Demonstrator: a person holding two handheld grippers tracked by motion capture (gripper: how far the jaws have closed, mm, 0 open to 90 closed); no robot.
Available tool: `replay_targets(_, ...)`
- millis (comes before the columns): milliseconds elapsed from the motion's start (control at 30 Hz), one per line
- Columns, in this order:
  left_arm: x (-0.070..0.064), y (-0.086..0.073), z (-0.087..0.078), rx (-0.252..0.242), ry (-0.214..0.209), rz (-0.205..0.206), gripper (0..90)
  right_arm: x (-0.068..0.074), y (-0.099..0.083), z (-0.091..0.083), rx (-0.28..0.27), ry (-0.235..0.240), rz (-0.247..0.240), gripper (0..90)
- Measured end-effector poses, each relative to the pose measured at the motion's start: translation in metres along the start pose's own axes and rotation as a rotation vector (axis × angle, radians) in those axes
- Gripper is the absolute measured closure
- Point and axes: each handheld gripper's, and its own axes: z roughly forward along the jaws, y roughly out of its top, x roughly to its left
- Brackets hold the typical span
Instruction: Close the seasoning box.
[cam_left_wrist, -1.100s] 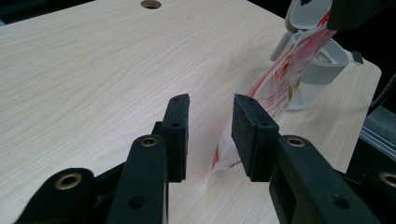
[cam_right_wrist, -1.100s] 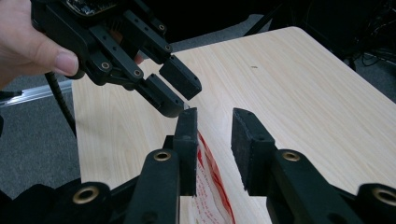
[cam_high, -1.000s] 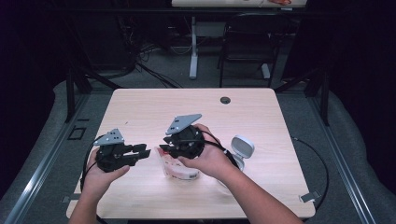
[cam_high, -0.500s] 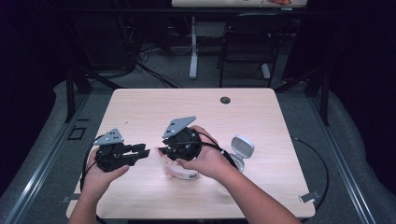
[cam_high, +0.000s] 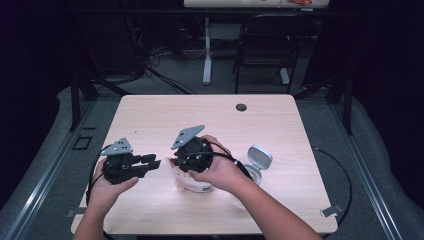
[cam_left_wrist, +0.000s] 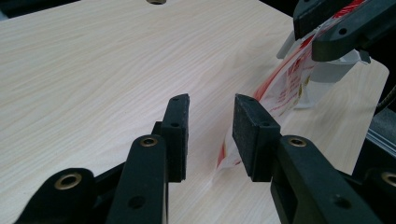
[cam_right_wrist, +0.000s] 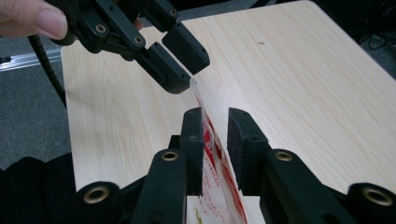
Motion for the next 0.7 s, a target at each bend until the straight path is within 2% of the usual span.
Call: replay_targets(700,0.0009,-0.0007,0.0016,0.006,0.0,0.003,66.5,-0.0025,0.003,0.0088,0.067,0.002,-0.008,78.0)
